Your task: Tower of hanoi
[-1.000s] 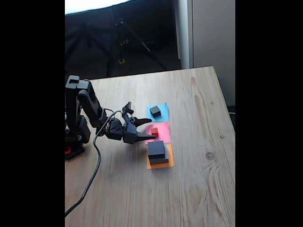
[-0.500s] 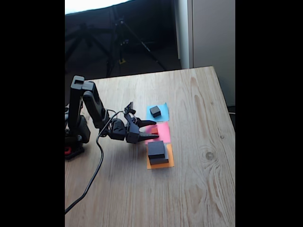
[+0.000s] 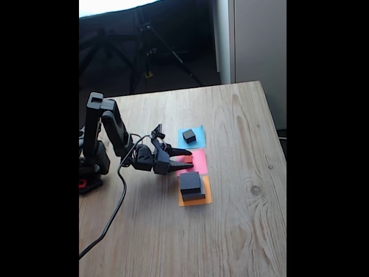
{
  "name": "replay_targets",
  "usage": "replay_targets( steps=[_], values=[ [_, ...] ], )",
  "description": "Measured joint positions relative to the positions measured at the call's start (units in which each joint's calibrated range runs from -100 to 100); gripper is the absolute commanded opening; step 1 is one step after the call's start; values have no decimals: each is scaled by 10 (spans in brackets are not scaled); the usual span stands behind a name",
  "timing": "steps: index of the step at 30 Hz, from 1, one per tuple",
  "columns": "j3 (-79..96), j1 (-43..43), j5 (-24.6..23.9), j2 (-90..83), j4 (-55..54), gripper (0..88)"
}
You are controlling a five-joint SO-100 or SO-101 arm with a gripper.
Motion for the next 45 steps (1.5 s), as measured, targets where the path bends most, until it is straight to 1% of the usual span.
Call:
replay_targets(
  steps=[24, 29, 33, 45],
  values=[
    [10, -11, 0, 0, -3, 95],
    [10, -11, 0, 0, -13, 44],
    [10, -11, 0, 4, -18, 48],
    [10, -17, 0, 4, -18, 21]
  ],
)
